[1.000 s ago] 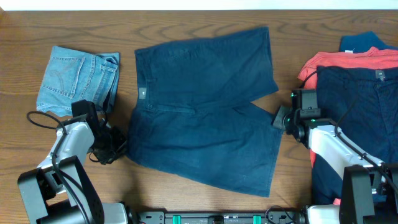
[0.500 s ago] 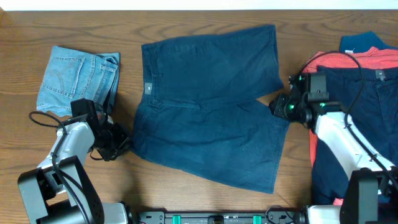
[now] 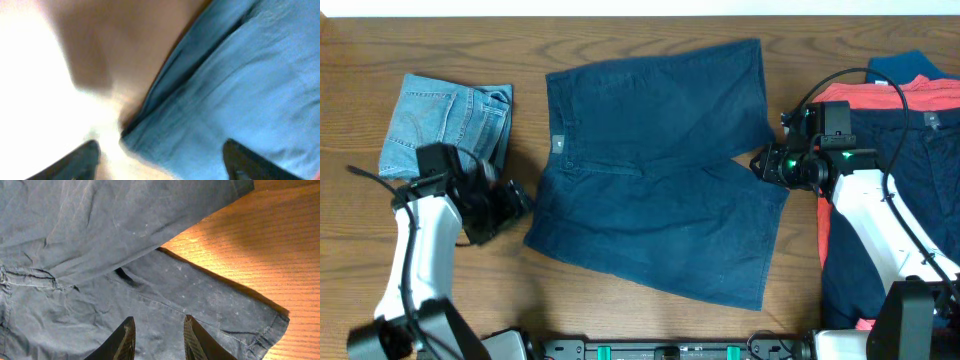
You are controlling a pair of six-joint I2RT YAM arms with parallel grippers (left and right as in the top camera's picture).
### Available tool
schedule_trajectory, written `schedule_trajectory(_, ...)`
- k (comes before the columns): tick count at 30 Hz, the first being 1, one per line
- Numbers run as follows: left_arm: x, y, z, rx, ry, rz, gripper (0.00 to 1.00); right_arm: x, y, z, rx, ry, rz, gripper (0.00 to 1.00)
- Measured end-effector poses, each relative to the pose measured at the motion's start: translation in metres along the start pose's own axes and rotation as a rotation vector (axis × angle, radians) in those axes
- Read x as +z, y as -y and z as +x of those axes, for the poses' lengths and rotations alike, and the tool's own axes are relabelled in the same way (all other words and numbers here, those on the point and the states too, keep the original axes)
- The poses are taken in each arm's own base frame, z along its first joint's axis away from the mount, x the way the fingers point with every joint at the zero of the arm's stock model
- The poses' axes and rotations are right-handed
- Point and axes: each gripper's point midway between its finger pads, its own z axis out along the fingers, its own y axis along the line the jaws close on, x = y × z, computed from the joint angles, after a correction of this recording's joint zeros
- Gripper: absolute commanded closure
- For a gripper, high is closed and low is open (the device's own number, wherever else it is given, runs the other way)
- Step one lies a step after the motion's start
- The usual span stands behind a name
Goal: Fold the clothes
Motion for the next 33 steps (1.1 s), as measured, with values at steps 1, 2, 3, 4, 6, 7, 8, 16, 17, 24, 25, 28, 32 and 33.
schedule_trajectory(1,-0.004,0.009,-0.011,0.044,0.052,0.015,0.59,0.0,0.0,0.0,-0.001,0.0,0.001,0.69)
schedule_trajectory(2,-0.006,0.019,-0.022,0.099,0.108,0.031,0.81,0.0,0.001,0.001,-0.001,-0.002,0.003,0.69)
schedule_trajectory(3,-0.007,0.029,-0.029,0.14,0.143,0.046,0.93,0.0,0.001,0.001,-0.001,-0.003,0.004,0.69)
schedule_trajectory(4,-0.006,0.041,-0.037,0.194,0.179,0.064,0.94,0.0,0.001,0.001,-0.002,-0.004,0.005,0.69)
schedule_trajectory(6,0.0,0.066,-0.049,0.294,0.237,0.097,0.94,0.0,0.001,0.001,-0.003,-0.004,0.006,0.69)
schedule_trajectory(7,0.005,0.08,-0.054,0.343,0.263,0.114,0.94,0.0,0.001,0.001,-0.003,-0.004,0.006,0.69)
schedule_trajectory(8,0.011,0.092,-0.06,0.385,0.288,0.126,0.94,0.0,0.001,0.001,-0.003,-0.005,0.007,0.69)
schedule_trajectory(16,0.078,0.125,-0.074,0.505,0.305,0.154,0.94,0.0,0.002,0.002,-0.001,-0.008,0.012,0.69)
schedule_trajectory(17,0.086,0.123,-0.076,0.496,0.301,0.151,0.94,0.0,0.002,0.002,-0.001,-0.009,0.013,0.69)
schedule_trajectory(24,0.125,0.102,-0.079,0.416,0.256,0.126,0.93,0.0,0.006,0.002,0.0,-0.004,0.032,0.69)
schedule_trajectory(25,0.125,0.1,-0.081,0.404,0.259,0.116,0.93,0.0,0.006,0.002,0.0,-0.006,0.034,0.69)
schedule_trajectory(28,0.125,0.091,-0.082,0.36,0.251,0.048,0.93,0.0,0.007,0.003,0.002,-0.01,0.038,0.69)
schedule_trajectory(32,0.112,0.051,-0.09,0.199,0.268,-0.161,0.94,0.0,0.009,0.007,0.007,-0.026,0.05,0.64)
schedule_trajectory(33,0.108,0.041,-0.091,0.161,0.27,-0.199,0.94,0.0,0.01,0.009,0.007,-0.032,0.054,0.64)
